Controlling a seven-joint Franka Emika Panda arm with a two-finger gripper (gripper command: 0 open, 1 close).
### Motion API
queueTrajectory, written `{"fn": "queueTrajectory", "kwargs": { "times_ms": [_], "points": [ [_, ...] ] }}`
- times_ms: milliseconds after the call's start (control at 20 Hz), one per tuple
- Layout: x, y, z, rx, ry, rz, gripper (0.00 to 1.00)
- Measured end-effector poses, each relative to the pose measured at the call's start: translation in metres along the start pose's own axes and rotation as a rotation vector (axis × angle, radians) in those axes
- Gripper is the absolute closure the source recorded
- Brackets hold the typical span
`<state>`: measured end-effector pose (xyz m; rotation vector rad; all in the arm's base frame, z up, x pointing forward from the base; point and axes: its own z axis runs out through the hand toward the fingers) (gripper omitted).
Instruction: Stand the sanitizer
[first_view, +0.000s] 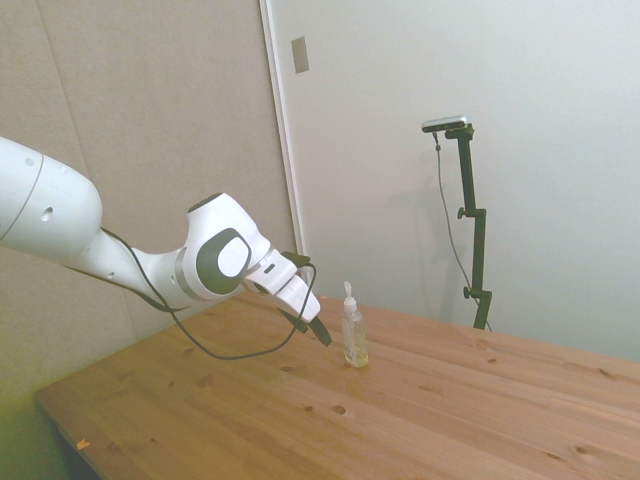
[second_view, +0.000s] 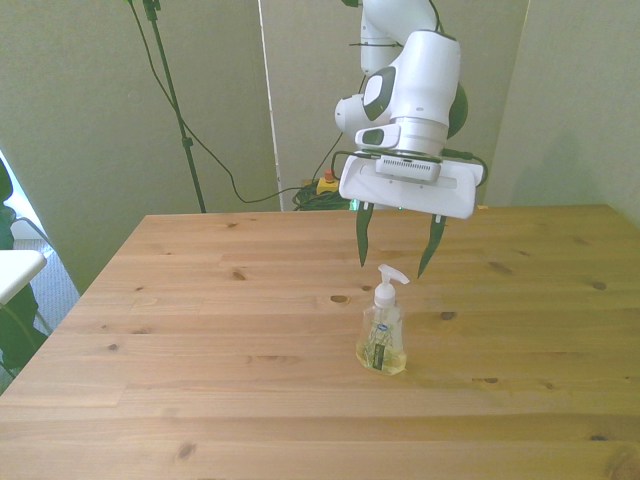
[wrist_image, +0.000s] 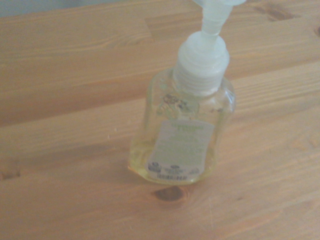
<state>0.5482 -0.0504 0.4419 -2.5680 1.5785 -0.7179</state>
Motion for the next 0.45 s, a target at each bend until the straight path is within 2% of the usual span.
{"fn": "queueTrajectory", "kwargs": {
  "times_ms": [250,450],
  "points": [
    [0.04,0.025,-0.005,-0.109,-0.116,-0.07,0.0],
    [0.031,0.039,-0.001,-0.168,-0.171,-0.141,0.0]
  ]
}}
